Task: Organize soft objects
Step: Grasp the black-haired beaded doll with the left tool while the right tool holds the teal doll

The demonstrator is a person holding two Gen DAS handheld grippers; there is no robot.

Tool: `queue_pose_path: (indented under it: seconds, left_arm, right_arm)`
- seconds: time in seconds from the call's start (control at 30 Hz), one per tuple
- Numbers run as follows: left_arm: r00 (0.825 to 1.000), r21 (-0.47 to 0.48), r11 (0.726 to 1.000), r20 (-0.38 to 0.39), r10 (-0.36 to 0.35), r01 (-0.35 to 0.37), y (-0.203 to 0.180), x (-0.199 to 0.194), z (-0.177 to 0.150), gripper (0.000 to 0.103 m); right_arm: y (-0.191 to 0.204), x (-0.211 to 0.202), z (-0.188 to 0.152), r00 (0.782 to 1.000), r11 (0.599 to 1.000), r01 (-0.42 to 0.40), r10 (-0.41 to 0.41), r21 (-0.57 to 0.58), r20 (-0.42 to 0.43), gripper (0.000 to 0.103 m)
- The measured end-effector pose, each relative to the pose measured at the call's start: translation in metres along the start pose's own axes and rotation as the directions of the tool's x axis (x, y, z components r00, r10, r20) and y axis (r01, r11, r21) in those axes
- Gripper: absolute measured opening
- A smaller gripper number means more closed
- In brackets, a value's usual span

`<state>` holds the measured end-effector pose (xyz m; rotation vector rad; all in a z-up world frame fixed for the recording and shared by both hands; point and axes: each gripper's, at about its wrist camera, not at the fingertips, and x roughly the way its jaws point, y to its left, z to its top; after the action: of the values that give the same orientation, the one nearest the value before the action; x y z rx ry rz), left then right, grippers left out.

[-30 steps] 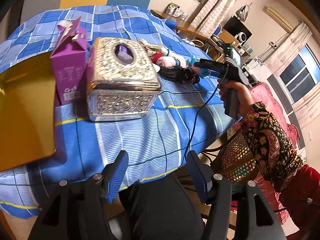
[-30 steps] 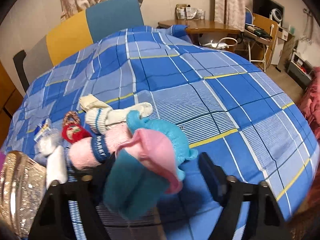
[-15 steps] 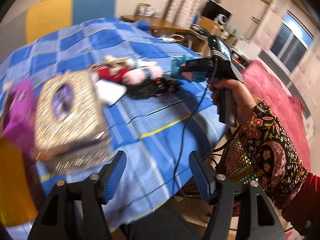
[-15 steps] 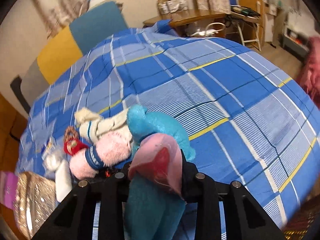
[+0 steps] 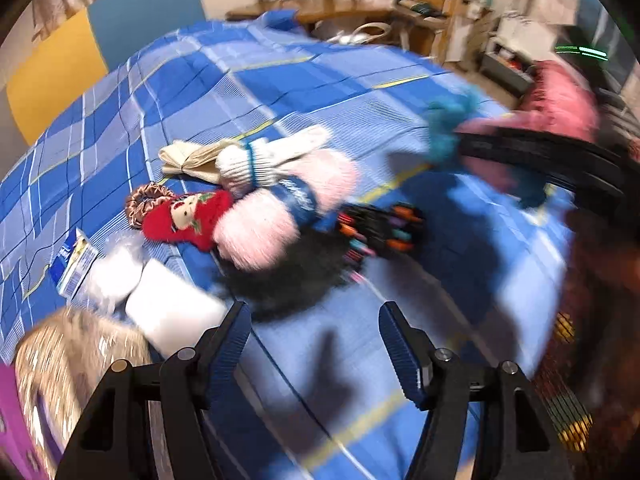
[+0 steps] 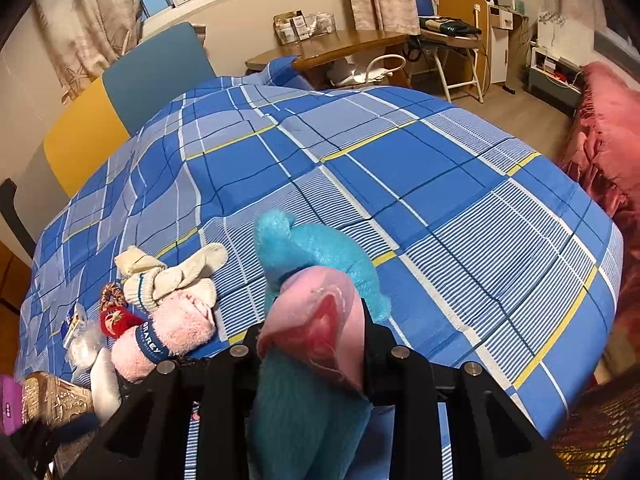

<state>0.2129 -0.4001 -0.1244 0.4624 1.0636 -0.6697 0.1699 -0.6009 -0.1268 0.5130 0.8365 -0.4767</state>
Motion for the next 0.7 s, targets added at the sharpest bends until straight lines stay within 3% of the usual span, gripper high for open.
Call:
queue_pose_path:
  seconds: [0.1,0.13,0.17,0.23,0.33,0.5,0.53,0.57,0.6,0.63,0.7]
  left_arm:
    - [0.999,-0.019,1.0,-0.045,0.0,-0.001,0.007,0.031,0.012,0.061]
    - [0.998,-0.035,0.999,-0.059,-0.02,0.018,0.009,0.037,0.011,0.046]
    - [0.997,-0.04,0.998,-0.06,-0.053,0.051,0.008,0.038,0.008,0.025]
    - [0.994,-0.03,0.996,-0.07,-0.083,0.081,0.005,0.04,0.001,0.012]
    - [0.981,-0.007,0.985,-0.086,-0.171,0.172,-0.006,0.029,-0.015,0.009]
    - [0.963,0.058,0.963,-0.083,-0.257,0.262,-0.026,0.004,-0.033,0.009]
    - [0.971,0.078,0.968,-0.06,-0.233,0.237,-0.026,0.0,-0.03,0.009]
    - [0.981,0.107,0.975,-0.03,-0.193,0.195,-0.029,-0.003,-0.026,0.016]
    - [0.989,0.14,0.98,0.007,-0.147,0.144,-0.03,-0.006,-0.02,0.025]
    - [0.993,0.16,0.981,0.033,-0.117,0.111,-0.03,-0.006,-0.013,0.044]
    - [0.996,0.179,0.981,0.037,-0.086,0.078,-0.031,0.0,-0.001,0.048]
  right_arm:
    - [-0.002,0.001,0.0,1.0,1.0,-0.014,0.014,0.011,-0.009,0.032]
    - [-0.002,0.001,0.001,1.0,1.0,-0.015,0.015,0.011,-0.009,0.032]
    - [-0.001,0.002,0.001,1.0,1.0,-0.014,0.014,0.009,-0.008,0.032]
    - [0.0,0.001,0.002,1.0,1.0,-0.011,0.011,0.006,-0.004,0.032]
    - [-0.002,-0.001,0.002,1.0,1.0,-0.013,0.013,0.015,0.0,0.032]
    - [-0.007,-0.001,0.001,1.0,0.999,-0.013,0.013,0.042,-0.01,0.032]
    - [-0.007,-0.001,0.001,1.0,0.999,-0.011,0.012,0.043,-0.01,0.032]
    - [-0.007,-0.002,0.001,1.0,0.999,-0.013,0.014,0.045,-0.008,0.032]
    - [-0.007,-0.002,0.001,1.0,0.999,-0.017,0.018,0.047,-0.006,0.032]
    - [-0.007,-0.003,0.001,1.0,0.999,-0.021,0.021,0.049,-0.001,0.032]
    - [-0.007,-0.005,0.002,1.0,0.999,-0.016,0.016,0.049,0.005,0.032]
